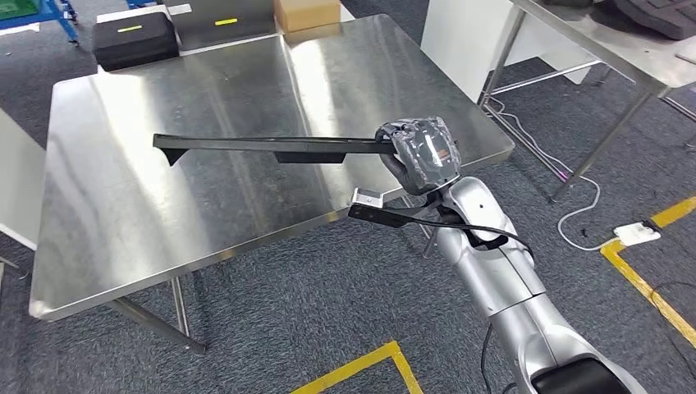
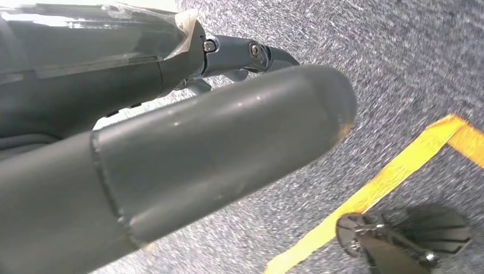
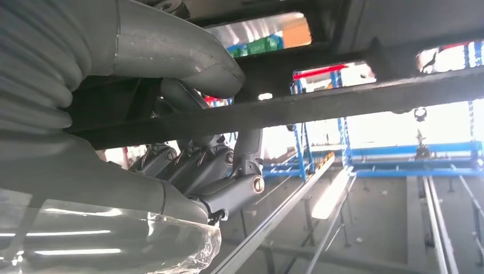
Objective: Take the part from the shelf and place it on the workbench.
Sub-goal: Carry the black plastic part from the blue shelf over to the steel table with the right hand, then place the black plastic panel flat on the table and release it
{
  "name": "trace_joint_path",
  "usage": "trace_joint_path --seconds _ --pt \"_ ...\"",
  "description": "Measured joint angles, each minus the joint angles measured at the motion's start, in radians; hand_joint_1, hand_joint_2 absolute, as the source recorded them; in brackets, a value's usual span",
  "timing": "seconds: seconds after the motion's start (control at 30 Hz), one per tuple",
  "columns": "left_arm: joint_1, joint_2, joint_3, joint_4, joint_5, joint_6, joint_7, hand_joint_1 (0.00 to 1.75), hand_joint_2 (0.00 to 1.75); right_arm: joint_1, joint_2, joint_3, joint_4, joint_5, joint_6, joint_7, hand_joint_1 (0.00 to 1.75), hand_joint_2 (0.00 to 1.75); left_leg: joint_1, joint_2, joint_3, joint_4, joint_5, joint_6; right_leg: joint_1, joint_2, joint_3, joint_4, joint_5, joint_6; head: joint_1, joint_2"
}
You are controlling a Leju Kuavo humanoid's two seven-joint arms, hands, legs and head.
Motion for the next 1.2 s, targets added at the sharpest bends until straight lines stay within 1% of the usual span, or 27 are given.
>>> trace_joint_path --seconds 0.03,0.07,0.1,0.17,0.2,0.23,0.27,0.33,0.37,0.4,0.47,0.5,0.53,0.57,0.6,0.63,0.7,0.77,0.83,0.87,0.93,1.0,1.03,1.07,1.1,1.13,1.2 --pt "-0.002 -0.001 0.000 0.000 -0.002 -0.002 -0.003 0.00 0.00 0.003 -0.005 -0.002 0.002 0.002 0.003 0.000 1.62 1.75 0.000 -0.016 0.000 0.000 0.000 0.000 -0.003 0.005 -0.026 0.050 -0.014 0.004 0.000 0.000" --pt "-0.002 -0.001 0.000 0.000 -0.004 -0.004 -0.006 0.00 0.00 0.007 -0.011 -0.003 0.004 0.006 0.003 0.000 1.62 1.75 0.001 -0.032 0.000 0.001 0.001 -0.001 -0.005 0.006 -0.038 0.069 -0.013 0.011 0.001 0.000" --pt "-0.002 -0.002 0.000 0.000 -0.005 -0.007 -0.010 0.00 0.00 0.011 -0.016 -0.004 0.006 0.012 0.002 -0.001 1.62 1.75 0.002 -0.047 0.000 0.002 0.001 -0.002 -0.008 0.008 -0.029 0.043 0.005 0.020 0.001 0.000" --pt "-0.005 -0.002 0.000 0.000 -0.012 -0.012 -0.013 0.00 0.00 0.020 -0.029 -0.005 0.010 0.019 -0.005 -0.001 1.62 1.75 0.004 -0.075 -0.002 0.006 0.002 -0.008 -0.018 0.032 0.030 -0.093 0.064 0.040 0.001 0.000" --pt "-0.009 -0.002 0.000 -0.001 -0.016 -0.014 -0.014 0.00 0.00 0.024 -0.035 -0.007 0.012 0.017 -0.012 -0.002 1.62 1.75 0.004 -0.088 -0.005 0.009 0.002 -0.013 -0.022 0.044 0.060 -0.157 0.088 0.043 0.001 0.000" --pt "-0.012 -0.001 0.000 -0.001 -0.020 -0.014 -0.013 0.00 0.00 0.027 -0.043 -0.012 0.014 0.011 -0.018 -0.002 1.62 1.75 0.003 -0.098 -0.009 0.011 0.003 -0.019 -0.023 0.053 0.078 -0.198 0.102 0.041 0.000 0.000" --pt "-0.015 0.000 0.000 -0.001 -0.023 -0.014 -0.012 0.00 0.00 0.029 -0.050 -0.020 0.015 0.002 -0.024 -0.002 1.62 1.75 0.003 -0.108 -0.014 0.012 0.004 -0.026 -0.021 0.056 0.083 -0.211 0.106 0.035 0.000 0.000" --pt "-0.014 0.003 0.000 -0.001 -0.027 -0.014 -0.009 0.00 0.00 0.032 -0.060 -0.043 0.014 -0.011 -0.029 -0.002 1.62 1.75 0.006 -0.122 -0.022 0.009 0.009 -0.038 -0.020 0.036 0.084 -0.213 0.112 0.018 0.000 0.000" --pt "-0.013 0.004 0.000 -0.001 -0.029 -0.014 -0.007 0.00 0.00 0.032 -0.064 -0.054 0.013 -0.014 -0.029 -0.004 1.62 1.75 0.006 -0.111 -0.027 0.015 0.005 -0.042 -0.022 0.028 0.085 -0.215 0.115 0.010 0.000 0.000" --pt "-0.012 0.005 0.000 -0.001 -0.031 -0.015 -0.006 0.00 0.00 0.032 -0.067 -0.063 0.012 -0.016 -0.027 -0.006 1.62 1.75 0.006 -0.087 -0.038 0.037 -0.009 -0.046 -0.024 0.019 0.086 -0.216 0.117 0.001 -0.003 0.000" --pt "-0.016 0.005 0.000 -0.001 -0.034 -0.015 -0.007 0.00 0.00 0.032 -0.071 -0.074 0.009 -0.011 -0.021 -0.011 1.62 1.75 0.004 -0.018 -0.085 0.139 -0.069 -0.052 -0.020 0.002 0.087 -0.218 0.118 -0.012 -0.009 0.000" --pt "-0.018 0.005 0.000 -0.001 -0.035 -0.015 -0.007 0.00 0.00 0.034 -0.072 -0.076 0.008 -0.005 -0.017 -0.014 1.62 1.75 0.005 0.004 -0.119 0.212 -0.103 -0.055 -0.017 -0.009 0.086 -0.218 0.117 -0.016 -0.011 0.000" --pt "-0.020 0.005 0.000 -0.001 -0.036 -0.016 -0.008 0.00 0.00 0.036 -0.073 -0.077 0.009 0.001 -0.015 -0.016 1.62 1.75 0.006 0.014 -0.146 0.271 -0.125 -0.057 -0.014 -0.020 0.086 -0.218 0.116 -0.017 -0.011 0.000" --pt "-0.021 0.005 0.001 -0.001 -0.036 -0.016 -0.008 0.00 0.00 0.039 -0.073 -0.077 0.011 0.006 -0.013 -0.018 1.62 1.75 0.006 0.019 -0.161 0.302 -0.132 -0.057 -0.012 -0.032 0.086 -0.218 0.115 -0.018 -0.011 0.000" --pt "-0.021 0.004 0.001 -0.001 -0.036 -0.016 -0.008 0.00 0.00 0.041 -0.072 -0.076 0.014 0.009 -0.014 -0.019 1.62 1.75 0.005 0.021 -0.154 0.292 -0.119 -0.056 -0.011 -0.044 0.087 -0.218 0.114 -0.019 -0.011 0.000" --pt "-0.022 0.005 0.002 -0.001 -0.036 -0.015 -0.008 0.00 0.00 0.042 -0.069 -0.076 0.018 0.008 -0.014 -0.020 1.62 1.75 0.004 0.029 -0.125 0.241 -0.092 -0.053 -0.009 -0.055 0.087 -0.218 0.114 -0.019 -0.011 0.000" --pt "-0.025 0.009 0.006 -0.001 -0.035 -0.010 -0.010 0.00 0.00 0.034 -0.062 -0.078 0.029 0.000 -0.016 -0.021 1.62 1.75 -0.004 0.074 -0.044 0.098 -0.042 -0.039 -0.001 -0.076 0.089 -0.217 0.110 -0.016 -0.011 0.000" --pt "-0.029 0.012 0.010 -0.001 -0.035 -0.005 -0.016 0.00 0.00 0.018 -0.055 -0.083 0.048 -0.012 -0.020 -0.021 1.62 1.75 -0.013 0.098 -0.006 0.027 -0.026 -0.027 0.007 -0.096 0.091 -0.217 0.105 -0.009 -0.008 0.000" --pt "-0.028 0.014 0.016 -0.001 -0.036 0.003 -0.026 0.00 0.00 -0.001 -0.048 -0.091 0.072 -0.020 -0.028 -0.022 1.62 1.75 -0.015 0.074 -0.006 0.021 -0.023 -0.020 0.010 -0.115 0.096 -0.220 0.102 -0.001 -0.005 0.000" --pt "-0.027 0.014 0.018 -0.001 -0.037 0.006 -0.029 0.00 0.00 -0.009 -0.045 -0.095 0.083 -0.022 -0.032 -0.024 1.62 1.75 -0.013 0.066 -0.003 0.016 -0.020 -0.015 0.011 -0.115 0.095 -0.217 0.098 0.003 -0.005 0.000" --pt "-0.029 0.015 0.020 -0.001 -0.040 0.011 -0.035 0.00 0.00 -0.032 -0.042 -0.102 0.115 -0.028 -0.044 -0.035 1.62 1.75 -0.006 0.050 0.004 0.004 -0.011 -0.003 0.008 -0.070 0.071 -0.165 0.070 0.006 -0.003 0.000" --pt "-0.032 0.014 0.022 -0.001 -0.044 0.014 -0.042 0.00 0.00 -0.059 -0.042 -0.107 0.166 -0.040 -0.054 -0.061 1.62 1.75 -0.003 0.034 0.005 0.001 -0.008 0.003 0.000 -0.012 0.010 -0.042 0.020 0.004 0.000 0.000" --pt "-0.033 0.014 0.024 -0.001 -0.045 0.016 -0.047 0.00 0.00 -0.071 -0.041 -0.109 0.199 -0.049 -0.056 -0.078 1.62 1.75 -0.003 0.025 0.005 0.001 -0.008 0.003 -0.002 -0.001 -0.023 0.020 0.002 0.005 0.001 0.000" --pt "-0.033 0.013 0.026 -0.001 -0.046 0.017 -0.053 0.00 0.00 -0.083 -0.038 -0.112 0.233 -0.057 -0.055 -0.094 1.62 1.75 -0.002 0.015 0.005 0.001 -0.008 0.003 -0.004 0.003 -0.044 0.053 -0.004 0.010 0.001 0.000" --pt "-0.033 0.011 0.028 -0.001 -0.046 0.019 -0.058 0.00 0.00 -0.094 -0.036 -0.114 0.266 -0.064 -0.053 -0.108 1.62 1.75 -0.002 0.006 0.005 0.002 -0.008 0.002 -0.005 0.004 -0.049 0.051 0.007 0.017 0.001 0.000" --pt "-0.032 0.010 0.030 -0.001 -0.046 0.021 -0.063 0.00 0.00 -0.106 -0.033 -0.117 0.296 -0.073 -0.051 -0.119 1.62 1.75 -0.002 -0.002 0.005 0.004 -0.009 0.001 -0.007 0.004 -0.032 0.006 0.033 0.026 0.001 0.000" --pt "-0.032 0.009 0.035 -0.001 -0.046 0.024 -0.068 0.00 0.00 -0.136 -0.028 -0.123 0.352 -0.087 -0.047 -0.130 1.62 1.75 -0.003 -0.014 0.003 0.009 -0.012 -0.005 -0.012 0.007 0.028 -0.134 0.097 0.040 0.001 0.000"
